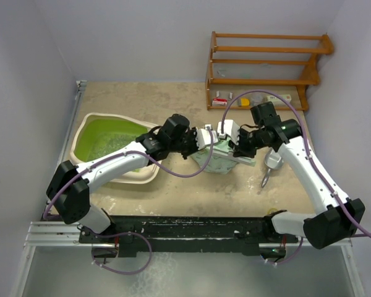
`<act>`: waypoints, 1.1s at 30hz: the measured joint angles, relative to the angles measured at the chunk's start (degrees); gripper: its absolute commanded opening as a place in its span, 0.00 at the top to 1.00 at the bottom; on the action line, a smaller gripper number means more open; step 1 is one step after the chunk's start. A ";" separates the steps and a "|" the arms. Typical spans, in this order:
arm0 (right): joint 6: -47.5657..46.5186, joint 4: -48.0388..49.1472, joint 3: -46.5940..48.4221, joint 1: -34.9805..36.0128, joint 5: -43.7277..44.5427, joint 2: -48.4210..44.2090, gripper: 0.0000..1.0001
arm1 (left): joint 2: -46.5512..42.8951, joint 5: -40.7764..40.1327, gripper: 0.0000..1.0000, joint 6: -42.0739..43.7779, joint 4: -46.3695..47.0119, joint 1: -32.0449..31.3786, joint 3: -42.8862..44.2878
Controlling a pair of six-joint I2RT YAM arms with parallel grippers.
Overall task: Fill the litter box with clean litter
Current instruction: Clamp the cat litter bag at the center of the board.
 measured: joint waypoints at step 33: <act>7.91 7.63 -3.87 0.33 3.96 -6.08 0.00 | -2.08 -1.29 0.33 -1.51 2.05 0.44 0.00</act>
